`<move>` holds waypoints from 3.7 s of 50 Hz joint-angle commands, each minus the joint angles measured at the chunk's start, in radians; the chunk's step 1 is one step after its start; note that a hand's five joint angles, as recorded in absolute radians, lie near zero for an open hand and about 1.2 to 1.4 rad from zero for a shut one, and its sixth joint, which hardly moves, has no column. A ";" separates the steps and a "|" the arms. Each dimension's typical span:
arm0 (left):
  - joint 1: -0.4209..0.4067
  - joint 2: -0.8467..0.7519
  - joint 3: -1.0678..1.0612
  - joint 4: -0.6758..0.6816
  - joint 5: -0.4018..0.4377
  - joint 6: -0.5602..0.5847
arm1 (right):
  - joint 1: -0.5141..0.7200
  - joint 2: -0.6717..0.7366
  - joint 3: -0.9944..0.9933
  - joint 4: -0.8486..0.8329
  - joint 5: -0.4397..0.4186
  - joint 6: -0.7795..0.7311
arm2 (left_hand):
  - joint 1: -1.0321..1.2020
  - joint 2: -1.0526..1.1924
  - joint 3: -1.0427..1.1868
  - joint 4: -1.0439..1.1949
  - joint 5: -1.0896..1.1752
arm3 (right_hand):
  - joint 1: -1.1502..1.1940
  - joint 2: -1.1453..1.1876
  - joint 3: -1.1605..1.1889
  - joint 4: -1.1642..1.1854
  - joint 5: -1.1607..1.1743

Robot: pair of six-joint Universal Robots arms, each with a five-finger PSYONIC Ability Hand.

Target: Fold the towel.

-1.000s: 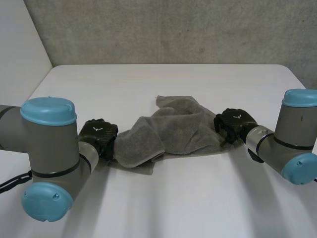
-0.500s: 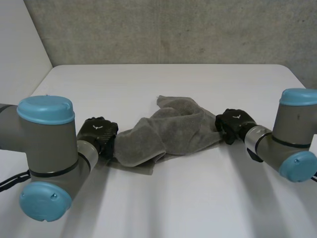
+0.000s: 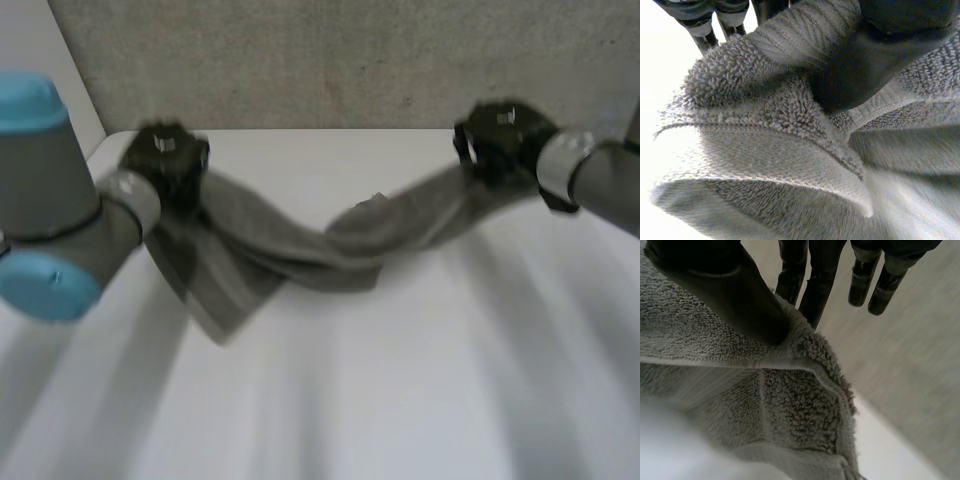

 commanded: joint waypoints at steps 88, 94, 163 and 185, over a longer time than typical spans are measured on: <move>0.090 0.012 -0.341 0.106 0.128 0.020 | -0.057 -0.209 0.757 -0.370 -0.035 0.092 | -0.849 -0.827 -0.049 -0.056 -0.861 | 0.088 0.103 -0.033 -0.053 0.077; 0.008 0.045 -0.397 0.106 0.131 -0.039 | -0.057 -0.209 0.757 -0.370 -0.035 0.090 | -0.843 -0.821 -0.049 -0.056 -0.855 | 0.088 0.103 -0.033 -0.053 0.077; -0.066 0.077 -0.499 0.269 -0.099 0.076 | -0.101 -0.277 0.829 -0.344 -0.030 0.036 | 0.043 0.065 -0.049 -0.056 0.032 | 0.088 0.103 -0.033 -0.053 0.077; 0.053 0.019 -0.386 0.215 -0.076 0.071 | -0.132 -0.410 0.923 -0.384 -0.001 0.044 | 0.090 0.112 -0.049 -0.056 0.078 | -0.992 -0.976 -0.033 -0.053 -1.002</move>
